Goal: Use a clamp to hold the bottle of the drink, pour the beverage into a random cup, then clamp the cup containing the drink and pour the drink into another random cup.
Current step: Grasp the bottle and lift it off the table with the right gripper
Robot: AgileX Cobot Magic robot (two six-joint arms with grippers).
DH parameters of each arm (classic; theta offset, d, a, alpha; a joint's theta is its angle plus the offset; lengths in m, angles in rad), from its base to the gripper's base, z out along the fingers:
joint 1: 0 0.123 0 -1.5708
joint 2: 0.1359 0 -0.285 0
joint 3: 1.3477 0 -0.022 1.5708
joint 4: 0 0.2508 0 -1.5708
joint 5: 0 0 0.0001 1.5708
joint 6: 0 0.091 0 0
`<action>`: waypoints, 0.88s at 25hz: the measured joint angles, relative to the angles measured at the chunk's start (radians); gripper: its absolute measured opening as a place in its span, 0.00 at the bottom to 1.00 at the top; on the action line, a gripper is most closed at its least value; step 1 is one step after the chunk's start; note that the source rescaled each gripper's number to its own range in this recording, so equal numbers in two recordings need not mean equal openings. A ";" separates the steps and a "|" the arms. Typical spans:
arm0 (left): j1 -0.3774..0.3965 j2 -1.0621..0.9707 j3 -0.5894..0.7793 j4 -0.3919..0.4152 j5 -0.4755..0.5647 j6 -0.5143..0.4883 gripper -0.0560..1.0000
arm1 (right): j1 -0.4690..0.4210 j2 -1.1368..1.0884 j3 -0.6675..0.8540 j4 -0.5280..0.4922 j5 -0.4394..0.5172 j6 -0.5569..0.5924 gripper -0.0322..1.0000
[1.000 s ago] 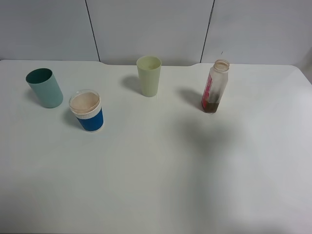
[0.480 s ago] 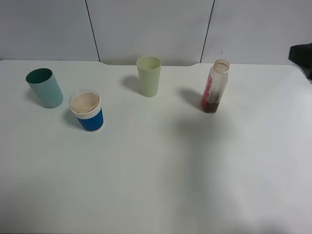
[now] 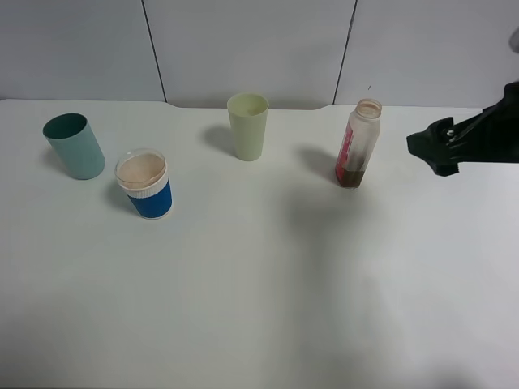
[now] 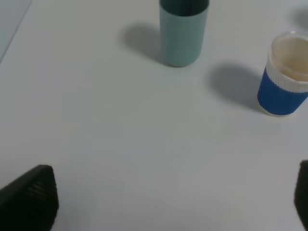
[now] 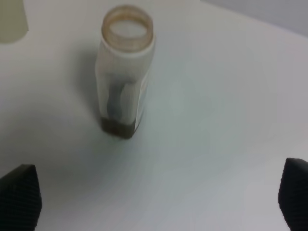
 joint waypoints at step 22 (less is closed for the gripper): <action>0.000 0.000 0.000 0.000 0.000 0.000 1.00 | 0.000 0.086 0.000 0.001 -0.070 0.020 1.00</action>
